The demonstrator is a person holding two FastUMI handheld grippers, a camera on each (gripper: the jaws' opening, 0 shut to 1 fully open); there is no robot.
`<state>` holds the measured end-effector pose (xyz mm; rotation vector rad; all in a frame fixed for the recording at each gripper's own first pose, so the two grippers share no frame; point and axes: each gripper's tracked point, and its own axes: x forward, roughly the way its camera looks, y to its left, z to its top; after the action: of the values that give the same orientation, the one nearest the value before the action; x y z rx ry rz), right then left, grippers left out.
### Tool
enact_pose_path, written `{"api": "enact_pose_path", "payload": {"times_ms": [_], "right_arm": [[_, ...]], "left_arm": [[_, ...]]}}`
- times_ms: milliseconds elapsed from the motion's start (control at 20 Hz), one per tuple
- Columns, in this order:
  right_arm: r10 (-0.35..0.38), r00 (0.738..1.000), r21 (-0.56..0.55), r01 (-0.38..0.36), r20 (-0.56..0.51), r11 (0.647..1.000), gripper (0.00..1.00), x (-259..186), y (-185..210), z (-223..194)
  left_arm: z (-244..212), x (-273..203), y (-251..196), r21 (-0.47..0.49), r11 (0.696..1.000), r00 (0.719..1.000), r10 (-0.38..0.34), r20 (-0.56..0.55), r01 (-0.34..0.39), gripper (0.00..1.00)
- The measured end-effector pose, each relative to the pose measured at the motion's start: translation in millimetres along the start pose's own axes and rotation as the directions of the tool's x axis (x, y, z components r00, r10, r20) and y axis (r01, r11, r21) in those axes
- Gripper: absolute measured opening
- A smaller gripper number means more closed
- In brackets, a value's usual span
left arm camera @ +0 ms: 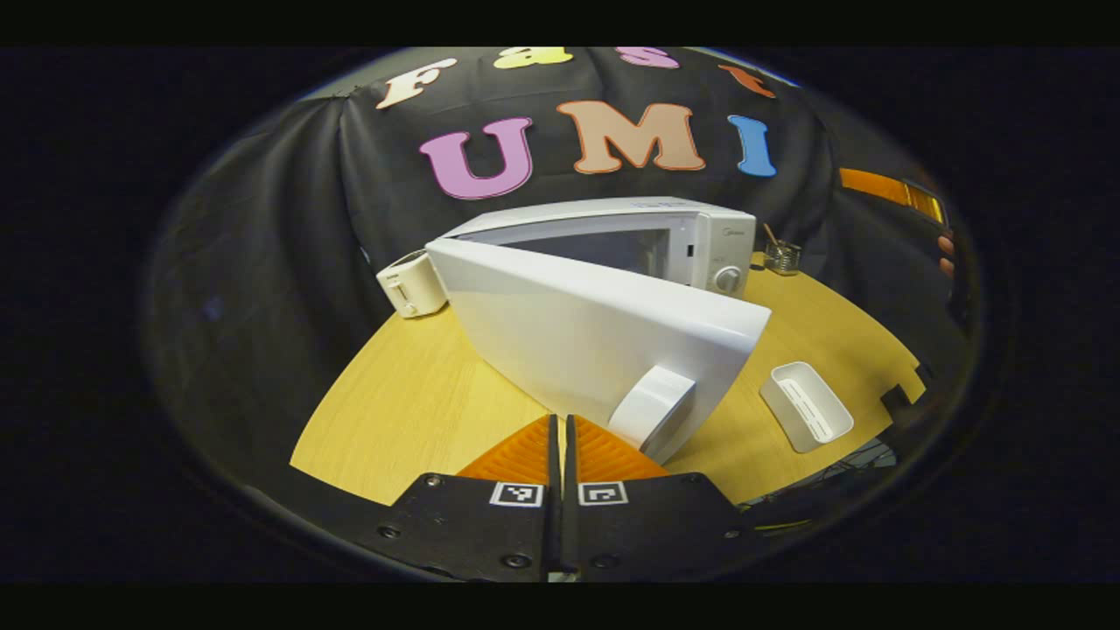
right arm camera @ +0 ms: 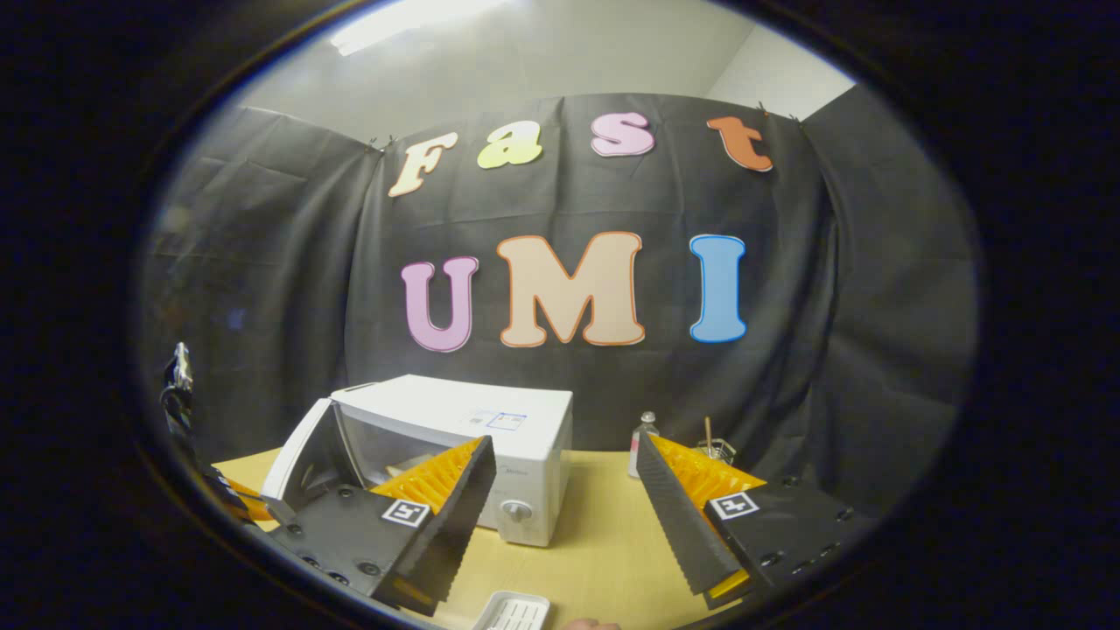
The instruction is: Open the microwave oven with the left hand, put the food in, and close the microwave oven.
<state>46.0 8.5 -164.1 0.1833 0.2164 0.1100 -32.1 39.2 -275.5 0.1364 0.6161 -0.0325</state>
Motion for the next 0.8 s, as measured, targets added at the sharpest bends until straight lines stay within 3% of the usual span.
{"api": "enact_pose_path", "payload": {"times_ms": [50,800], "right_arm": [[-0.004,1.000,0.010,0.004,0.002,1.000,0.91,-2.4,-6.9,2.2],[0.006,1.000,0.000,-0.006,0.031,1.000,0.91,-29.7,-43.9,9.3]], "left_arm": [[3.0,1.2,-3.8,0.009,1.000,1.000,-0.007,0.001,0.007,0.00],[57.2,66.8,-74.7,0.037,0.996,0.996,-0.086,0.009,0.085,0.00]]}}
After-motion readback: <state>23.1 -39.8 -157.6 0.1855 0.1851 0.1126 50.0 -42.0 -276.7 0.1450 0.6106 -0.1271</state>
